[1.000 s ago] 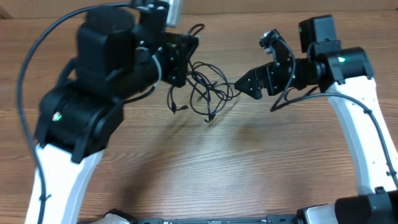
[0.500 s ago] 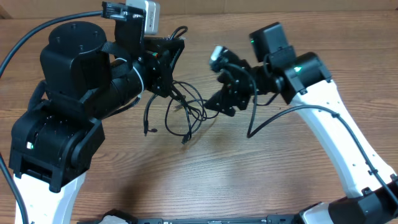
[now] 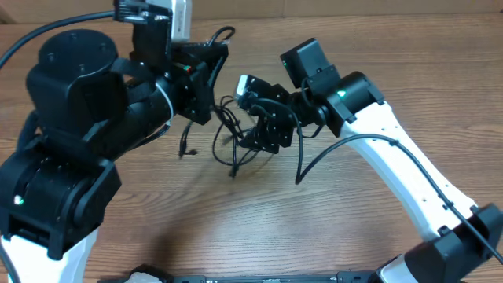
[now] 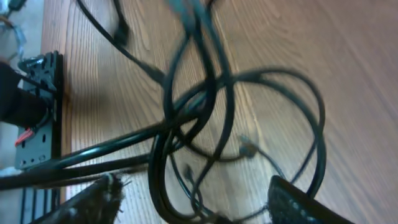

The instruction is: Untangle cables

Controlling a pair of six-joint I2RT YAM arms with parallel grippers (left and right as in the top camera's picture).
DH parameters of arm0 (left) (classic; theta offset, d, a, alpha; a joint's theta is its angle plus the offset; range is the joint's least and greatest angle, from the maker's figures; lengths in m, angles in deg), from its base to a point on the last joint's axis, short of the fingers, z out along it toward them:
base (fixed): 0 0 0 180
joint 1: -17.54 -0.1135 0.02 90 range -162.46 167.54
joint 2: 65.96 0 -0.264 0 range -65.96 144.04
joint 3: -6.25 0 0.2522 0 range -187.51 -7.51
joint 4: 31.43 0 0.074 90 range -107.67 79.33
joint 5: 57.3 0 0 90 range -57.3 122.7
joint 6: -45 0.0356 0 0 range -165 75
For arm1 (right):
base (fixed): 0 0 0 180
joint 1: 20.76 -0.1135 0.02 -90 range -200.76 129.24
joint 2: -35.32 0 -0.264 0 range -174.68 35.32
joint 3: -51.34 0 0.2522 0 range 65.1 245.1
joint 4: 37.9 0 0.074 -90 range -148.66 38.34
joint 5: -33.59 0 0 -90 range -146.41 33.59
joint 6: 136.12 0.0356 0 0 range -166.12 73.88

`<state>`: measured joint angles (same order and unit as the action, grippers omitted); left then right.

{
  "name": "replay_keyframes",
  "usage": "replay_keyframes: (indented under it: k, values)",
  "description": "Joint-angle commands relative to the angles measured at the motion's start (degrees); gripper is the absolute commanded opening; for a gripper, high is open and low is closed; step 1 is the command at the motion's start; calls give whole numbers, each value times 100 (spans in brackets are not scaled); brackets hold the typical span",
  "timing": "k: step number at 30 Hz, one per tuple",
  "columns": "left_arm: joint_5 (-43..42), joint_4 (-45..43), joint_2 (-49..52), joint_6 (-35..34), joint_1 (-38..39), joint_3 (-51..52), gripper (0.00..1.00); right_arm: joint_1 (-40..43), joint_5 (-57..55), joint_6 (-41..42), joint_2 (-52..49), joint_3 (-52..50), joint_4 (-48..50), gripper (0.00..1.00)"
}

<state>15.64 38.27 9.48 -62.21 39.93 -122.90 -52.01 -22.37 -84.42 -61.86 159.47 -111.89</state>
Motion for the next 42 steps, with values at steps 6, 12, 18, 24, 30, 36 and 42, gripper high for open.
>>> replay_keyframes:
  k: [6, 12, 18, 24, 30, 36, 42]
  values:
    - [179, 61, -101, -81, -37, -319, 4, -63, 120, 103, -343, -24, 35, 61]
    - [334, 138, -101, -76, -37, -402, 4, -63, 354, 459, -466, -24, 234, 4]
    - [887, 627, -105, 63, -37, -404, 4, 20, 358, 1504, -450, -22, 660, 4]
    - [1139, 1099, -525, 94, -243, -415, 4, 750, -201, 3185, -450, -22, 1298, 4]
    - [1947, 1910, -1139, 201, -595, -415, 4, 1790, -293, 3797, -376, -11, 1475, 4]
    - [2798, 2673, -1480, 173, -640, -413, 4, 2743, -219, 3845, -105, 15, 1349, 4]
    - [2885, 2612, -1353, 179, -640, -396, 4, 2992, -101, 3853, 737, 323, 994, 4]
